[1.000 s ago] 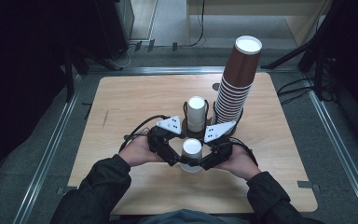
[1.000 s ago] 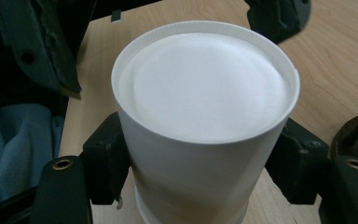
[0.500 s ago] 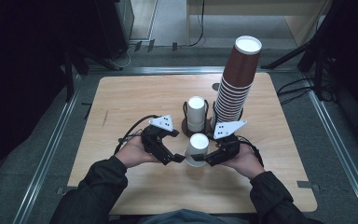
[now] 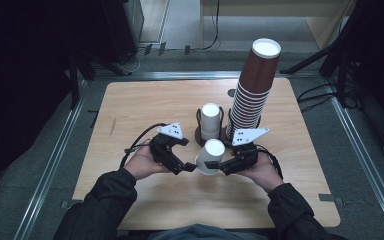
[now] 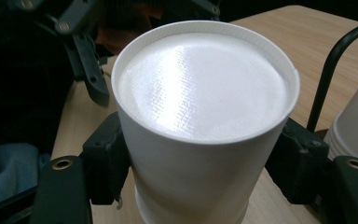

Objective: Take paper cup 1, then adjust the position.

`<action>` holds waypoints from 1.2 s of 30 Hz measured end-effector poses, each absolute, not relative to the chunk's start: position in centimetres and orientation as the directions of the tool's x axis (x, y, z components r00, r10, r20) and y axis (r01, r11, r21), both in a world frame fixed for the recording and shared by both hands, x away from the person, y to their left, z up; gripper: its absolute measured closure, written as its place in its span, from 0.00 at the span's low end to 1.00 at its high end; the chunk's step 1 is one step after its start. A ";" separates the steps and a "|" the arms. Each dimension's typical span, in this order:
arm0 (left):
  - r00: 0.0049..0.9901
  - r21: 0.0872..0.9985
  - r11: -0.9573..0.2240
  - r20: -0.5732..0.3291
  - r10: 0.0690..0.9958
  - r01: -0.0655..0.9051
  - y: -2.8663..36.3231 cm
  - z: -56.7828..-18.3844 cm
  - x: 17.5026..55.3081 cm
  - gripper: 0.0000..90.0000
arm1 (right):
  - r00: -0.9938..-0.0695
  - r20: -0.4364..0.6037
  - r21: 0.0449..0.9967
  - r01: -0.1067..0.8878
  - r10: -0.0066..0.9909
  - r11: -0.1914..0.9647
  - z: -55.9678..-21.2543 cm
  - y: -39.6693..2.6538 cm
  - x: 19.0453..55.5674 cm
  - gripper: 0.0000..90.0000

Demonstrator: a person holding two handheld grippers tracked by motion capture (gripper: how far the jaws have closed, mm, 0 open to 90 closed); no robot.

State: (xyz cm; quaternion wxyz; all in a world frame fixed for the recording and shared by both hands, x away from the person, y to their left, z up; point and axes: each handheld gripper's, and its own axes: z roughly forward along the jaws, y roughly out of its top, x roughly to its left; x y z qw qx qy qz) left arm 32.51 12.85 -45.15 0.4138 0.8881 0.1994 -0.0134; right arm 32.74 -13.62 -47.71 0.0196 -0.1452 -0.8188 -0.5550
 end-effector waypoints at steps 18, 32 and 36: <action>0.924 0.730 -0.572 -0.235 0.303 0.373 11.1 -46.3 32.2 0.01 | -0.953 0.265 0.938 0.290 0.147 0.192 -47.0 -13.5 32.7 0.33; 0.927 0.721 -0.588 -0.235 0.293 0.368 10.3 -46.7 32.1 0.03 | -0.953 0.278 0.940 0.296 0.123 0.170 -47.0 -12.8 32.4 0.33; 0.928 0.733 -0.571 -0.266 0.259 0.370 10.5 -46.7 32.1 0.16 | -0.951 0.281 0.939 0.300 0.130 0.168 -47.1 -12.8 32.5 0.33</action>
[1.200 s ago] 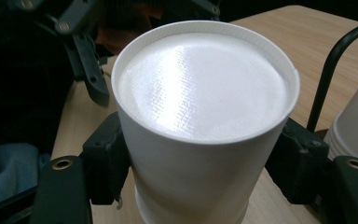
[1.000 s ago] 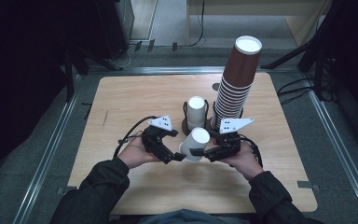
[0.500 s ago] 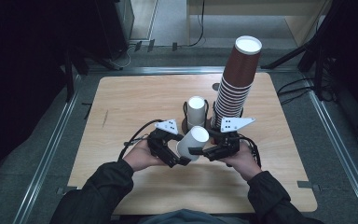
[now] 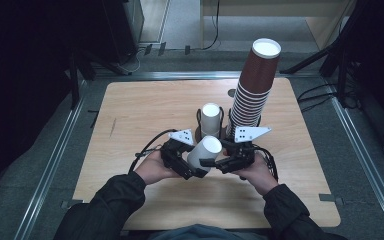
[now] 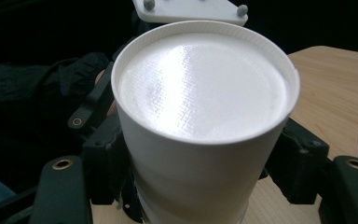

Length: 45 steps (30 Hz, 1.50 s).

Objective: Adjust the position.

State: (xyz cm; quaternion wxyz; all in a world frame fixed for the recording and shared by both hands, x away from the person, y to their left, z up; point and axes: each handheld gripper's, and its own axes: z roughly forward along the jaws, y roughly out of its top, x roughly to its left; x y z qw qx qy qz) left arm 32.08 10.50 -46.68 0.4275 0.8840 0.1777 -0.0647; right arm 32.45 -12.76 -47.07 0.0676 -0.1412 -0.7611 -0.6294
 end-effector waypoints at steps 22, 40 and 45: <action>0.930 0.724 -0.584 -0.276 0.243 0.367 10.7 -46.5 32.3 0.26 | -0.944 0.297 0.934 0.319 0.144 0.164 -46.8 -12.9 32.5 0.26; 0.930 0.707 -0.611 -0.212 0.299 0.357 13.0 -45.2 32.7 0.27 | -0.959 0.225 0.893 0.274 0.173 0.356 -46.5 -13.8 32.0 0.19; 0.931 0.670 -0.654 -0.176 0.320 0.352 13.5 -45.3 32.8 0.27 | -0.960 0.198 0.846 0.270 0.200 0.459 -47.2 -13.5 31.9 0.19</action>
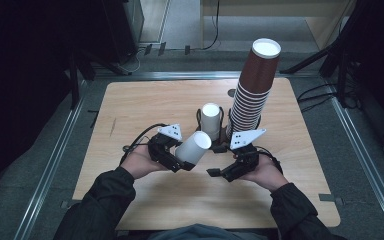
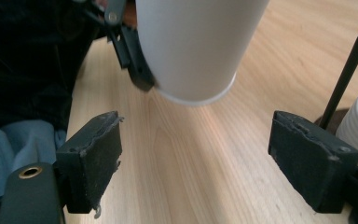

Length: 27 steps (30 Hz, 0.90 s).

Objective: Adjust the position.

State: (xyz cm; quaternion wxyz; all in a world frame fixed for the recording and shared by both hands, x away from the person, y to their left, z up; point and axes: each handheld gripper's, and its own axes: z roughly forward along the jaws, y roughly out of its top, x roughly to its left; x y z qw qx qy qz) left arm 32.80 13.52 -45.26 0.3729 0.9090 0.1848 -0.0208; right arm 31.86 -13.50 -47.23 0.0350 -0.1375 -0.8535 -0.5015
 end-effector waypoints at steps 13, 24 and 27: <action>0.938 0.555 -0.771 -0.054 0.344 0.314 13.3 -45.7 32.8 0.27 | -0.967 0.129 0.807 0.230 0.219 0.544 -47.9 -12.9 31.7 0.20; 0.944 0.488 -0.816 -0.059 0.324 0.311 12.8 -46.7 32.9 0.27 | -0.969 0.109 0.823 0.214 0.222 0.527 -47.6 -12.7 31.7 0.20; 0.946 0.484 -0.819 -0.063 0.319 0.308 12.6 -46.8 32.8 0.27 | -0.970 0.100 0.828 0.206 0.223 0.522 -47.4 -12.6 31.7 0.20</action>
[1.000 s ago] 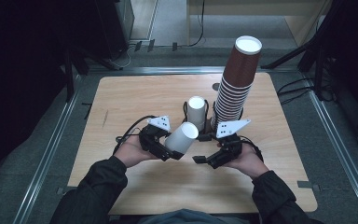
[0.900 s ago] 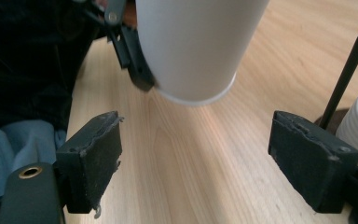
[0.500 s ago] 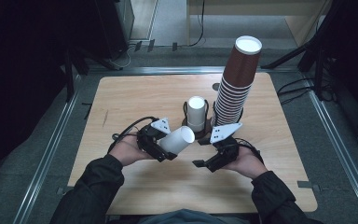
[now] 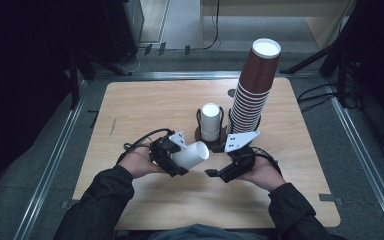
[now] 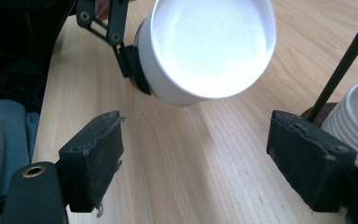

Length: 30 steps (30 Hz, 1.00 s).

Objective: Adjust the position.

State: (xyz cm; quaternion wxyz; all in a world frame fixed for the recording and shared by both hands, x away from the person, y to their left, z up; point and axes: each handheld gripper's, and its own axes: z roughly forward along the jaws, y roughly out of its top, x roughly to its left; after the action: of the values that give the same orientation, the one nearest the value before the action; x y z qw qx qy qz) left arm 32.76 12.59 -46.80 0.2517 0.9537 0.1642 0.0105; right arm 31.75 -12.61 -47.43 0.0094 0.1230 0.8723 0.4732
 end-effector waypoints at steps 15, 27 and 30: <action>0.974 0.460 -0.859 -0.068 0.217 0.224 10.4 -47.6 31.6 0.27 | -0.977 0.104 0.831 0.187 0.184 0.524 -47.0 -11.1 31.4 0.26; 0.969 0.520 -0.818 -0.106 0.225 0.246 10.7 -47.1 31.6 0.13 | -0.983 0.114 0.847 0.171 0.143 0.503 -46.5 -11.4 31.4 0.37; 0.965 0.553 -0.793 -0.098 0.243 0.255 10.8 -46.7 31.6 0.00 | -0.982 0.113 0.852 0.175 0.153 0.494 -46.4 -11.7 31.5 0.37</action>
State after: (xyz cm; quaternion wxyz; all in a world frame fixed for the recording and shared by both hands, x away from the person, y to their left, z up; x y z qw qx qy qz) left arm 31.56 10.79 -46.68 0.2936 0.9468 0.1315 -0.0108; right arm 31.52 -11.71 -46.41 -0.0112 0.0950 0.8642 0.4939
